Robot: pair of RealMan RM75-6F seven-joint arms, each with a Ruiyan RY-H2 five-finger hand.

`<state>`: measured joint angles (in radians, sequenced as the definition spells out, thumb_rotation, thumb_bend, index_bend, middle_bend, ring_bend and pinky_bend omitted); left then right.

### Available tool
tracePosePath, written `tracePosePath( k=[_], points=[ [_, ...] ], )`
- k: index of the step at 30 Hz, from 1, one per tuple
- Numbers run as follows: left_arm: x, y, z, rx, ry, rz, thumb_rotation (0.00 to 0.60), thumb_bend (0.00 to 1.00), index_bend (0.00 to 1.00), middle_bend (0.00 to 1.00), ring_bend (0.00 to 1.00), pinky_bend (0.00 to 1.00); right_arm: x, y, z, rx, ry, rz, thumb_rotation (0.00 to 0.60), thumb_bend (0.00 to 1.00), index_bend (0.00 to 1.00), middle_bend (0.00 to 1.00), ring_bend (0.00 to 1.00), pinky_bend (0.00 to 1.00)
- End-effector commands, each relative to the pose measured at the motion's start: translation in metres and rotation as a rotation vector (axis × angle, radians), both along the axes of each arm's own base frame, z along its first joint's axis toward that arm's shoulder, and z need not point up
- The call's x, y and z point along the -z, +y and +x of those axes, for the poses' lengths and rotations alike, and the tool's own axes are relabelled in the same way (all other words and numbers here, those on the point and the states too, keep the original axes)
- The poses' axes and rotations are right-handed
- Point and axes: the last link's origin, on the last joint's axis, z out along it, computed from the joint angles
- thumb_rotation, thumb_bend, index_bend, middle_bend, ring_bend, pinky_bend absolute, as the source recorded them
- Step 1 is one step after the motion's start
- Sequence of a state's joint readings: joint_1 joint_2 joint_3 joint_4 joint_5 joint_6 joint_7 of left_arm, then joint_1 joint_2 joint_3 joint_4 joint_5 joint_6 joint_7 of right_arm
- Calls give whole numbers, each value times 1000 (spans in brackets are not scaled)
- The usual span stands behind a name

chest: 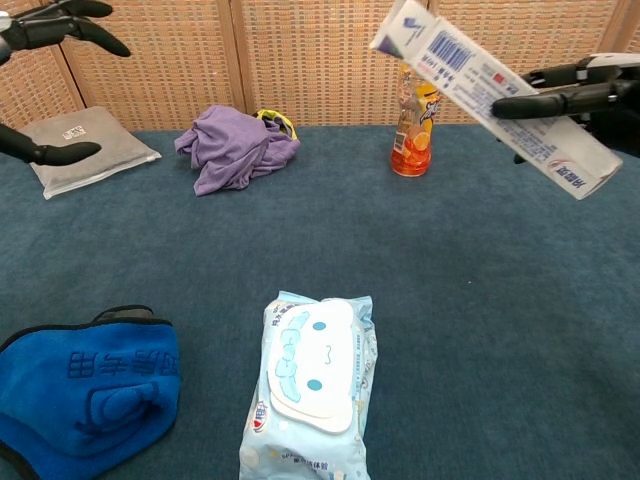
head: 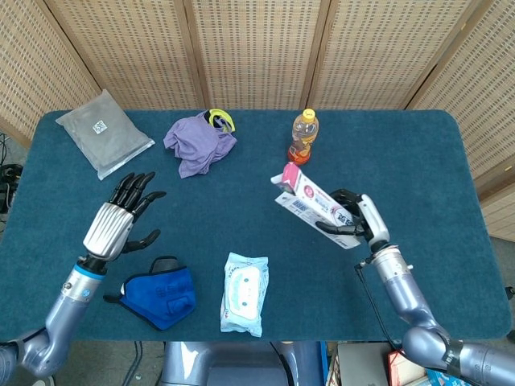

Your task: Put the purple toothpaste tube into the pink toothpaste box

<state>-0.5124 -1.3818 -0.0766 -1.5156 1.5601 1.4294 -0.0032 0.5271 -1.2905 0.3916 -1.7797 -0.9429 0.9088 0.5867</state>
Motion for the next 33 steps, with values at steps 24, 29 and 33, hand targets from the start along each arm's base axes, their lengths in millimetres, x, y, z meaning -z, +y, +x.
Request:
tracePosePath(
  k=[24,29,33],
  points=[
    [-11,-51,-50,-132,-44,51,600,290,190,0,0,0,-23,72,-137,-62,749,-149,600,153,607,494,375,447],
    [-12,-55,-55,-160,-23,39,600,290,190,0,0,0,-16,78,-147,-40,859,-106,600,152,607,483,375,440],
    [-14,-59,-57,-166,-14,45,600,290,190,0,0,0,-9,82,-154,-37,936,-69,600,153,607,463,375,411]
  ],
)
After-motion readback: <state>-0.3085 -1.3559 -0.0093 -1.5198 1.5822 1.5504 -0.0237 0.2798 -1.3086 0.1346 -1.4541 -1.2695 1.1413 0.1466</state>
